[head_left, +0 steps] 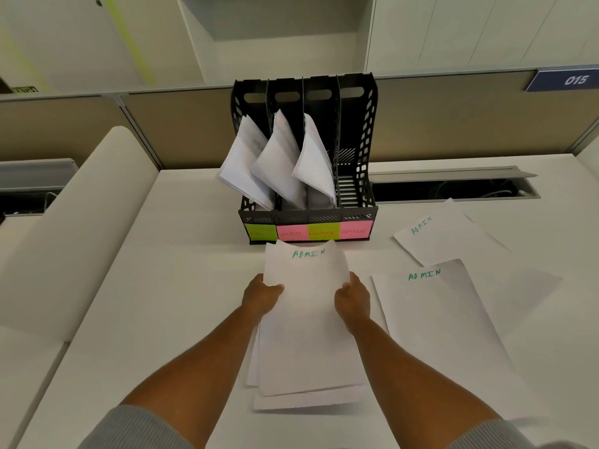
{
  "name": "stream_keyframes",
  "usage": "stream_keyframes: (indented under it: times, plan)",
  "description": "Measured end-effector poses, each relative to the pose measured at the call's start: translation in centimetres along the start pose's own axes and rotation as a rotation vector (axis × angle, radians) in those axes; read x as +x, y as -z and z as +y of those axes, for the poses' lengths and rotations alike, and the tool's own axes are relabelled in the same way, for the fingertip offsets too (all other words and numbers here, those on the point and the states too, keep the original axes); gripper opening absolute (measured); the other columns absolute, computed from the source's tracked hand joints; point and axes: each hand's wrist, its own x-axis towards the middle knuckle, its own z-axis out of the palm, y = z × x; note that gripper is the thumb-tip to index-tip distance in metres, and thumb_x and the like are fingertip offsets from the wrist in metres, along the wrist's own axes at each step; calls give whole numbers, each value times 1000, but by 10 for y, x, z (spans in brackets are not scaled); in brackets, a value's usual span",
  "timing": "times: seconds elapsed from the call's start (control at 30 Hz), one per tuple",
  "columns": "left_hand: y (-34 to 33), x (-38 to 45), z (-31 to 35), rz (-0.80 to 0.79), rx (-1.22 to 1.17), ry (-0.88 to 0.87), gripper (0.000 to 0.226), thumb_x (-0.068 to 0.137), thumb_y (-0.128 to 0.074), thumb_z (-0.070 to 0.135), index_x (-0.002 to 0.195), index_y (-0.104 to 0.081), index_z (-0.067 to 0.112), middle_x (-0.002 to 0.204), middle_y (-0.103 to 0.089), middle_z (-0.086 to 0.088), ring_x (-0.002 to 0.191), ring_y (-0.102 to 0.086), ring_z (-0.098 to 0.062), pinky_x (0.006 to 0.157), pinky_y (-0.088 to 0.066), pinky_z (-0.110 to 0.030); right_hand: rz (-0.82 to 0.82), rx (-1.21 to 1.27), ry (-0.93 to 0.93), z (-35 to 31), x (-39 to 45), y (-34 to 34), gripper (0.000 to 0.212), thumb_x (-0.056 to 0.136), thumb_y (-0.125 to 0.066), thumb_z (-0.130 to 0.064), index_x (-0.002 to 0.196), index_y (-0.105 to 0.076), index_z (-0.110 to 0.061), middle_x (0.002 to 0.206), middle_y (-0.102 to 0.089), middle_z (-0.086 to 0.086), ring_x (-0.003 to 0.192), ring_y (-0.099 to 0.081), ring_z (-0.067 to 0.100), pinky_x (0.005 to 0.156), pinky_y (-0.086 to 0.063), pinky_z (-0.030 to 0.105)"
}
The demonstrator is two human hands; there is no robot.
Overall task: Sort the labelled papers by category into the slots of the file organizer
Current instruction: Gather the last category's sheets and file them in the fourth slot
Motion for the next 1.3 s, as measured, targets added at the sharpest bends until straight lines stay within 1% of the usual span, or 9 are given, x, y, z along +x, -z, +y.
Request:
stream_keyframes:
  times: [0.13, 0.27, 0.43, 0.63, 0.87, 1.0, 1.13, 1.23, 1.3]
  plan:
    - [-9, -1, 0, -51, -60, 11, 40, 86, -68, 27, 121, -63, 7, 116, -68, -12, 103, -64, -29, 94, -53, -40, 174, -11, -60, 5, 6, 18, 44, 95, -49, -25, 135, -44, -7, 134, -50, 12, 123, -48, 31, 100, -41, 44]
    - [-22, -2, 6, -33, -65, 6, 39, 87, -67, 26, 121, -63, 7, 116, -67, -11, 102, -64, -29, 92, -53, -38, 338, -406, -84, 16, 6, 39, 35, 86, -58, -23, 117, -51, -10, 119, -48, 12, 111, -45, 30, 86, -42, 41]
    - [-32, -5, 11, -36, -58, 5, 35, 86, -66, 23, 118, -62, 10, 115, -67, -10, 100, -63, -27, 86, -52, -33, 296, -642, -160, 34, 5, 52, 31, 76, -57, -23, 104, -53, -13, 118, -42, 11, 111, -39, 31, 89, -38, 41]
    - [-37, -9, 14, -31, -59, 7, 33, 86, -65, 21, 117, -63, 10, 114, -67, -10, 100, -63, -28, 88, -53, -35, 284, -757, -42, 45, 9, 54, 15, 78, -54, -21, 92, -55, -15, 111, -46, 8, 104, -43, 28, 85, -38, 38]
    - [-44, -13, 21, -69, -125, -2, 38, 88, -64, 19, 125, -61, 10, 118, -66, -10, 104, -63, -28, 91, -52, -36, 319, -604, 192, 36, 12, 51, 16, 84, -37, -26, 83, -48, -14, 76, -53, 2, 73, -53, 23, 73, -37, 39]
    - [-51, -17, 25, -92, -190, -3, 37, 90, -60, 16, 127, -58, 11, 120, -65, -11, 106, -62, -30, 95, -51, -41, 219, -656, 322, 20, 9, 45, 23, 80, -28, -34, 77, -43, -17, 59, -48, 2, 58, -49, 24, 71, -34, 38]
    - [-57, -21, 31, -116, -230, -5, 36, 93, -58, 18, 129, -56, 16, 120, -64, -10, 104, -61, -29, 91, -52, -42, 12, -390, 331, 6, 11, 31, 29, 82, -30, -35, 81, -48, -12, 70, -56, 7, 67, -55, 28, 68, -42, 35]
    - [-60, -23, 33, -163, -290, 6, 35, 95, -56, 27, 129, -54, 20, 118, -64, -6, 96, -63, -23, 76, -53, -35, -169, -127, 272, -4, 14, 24, 31, 89, -40, -33, 102, -58, -11, 102, -66, 7, 84, -62, 25, 73, -54, 36]
    - [-62, -25, 37, -209, -320, 9, 37, 96, -51, 42, 129, -53, 25, 115, -66, -1, 94, -63, -20, 77, -52, -36, -256, 46, 249, -10, 16, 22, 37, 90, -41, -31, 118, -56, -13, 112, -65, 5, 89, -64, 23, 80, -57, 38]
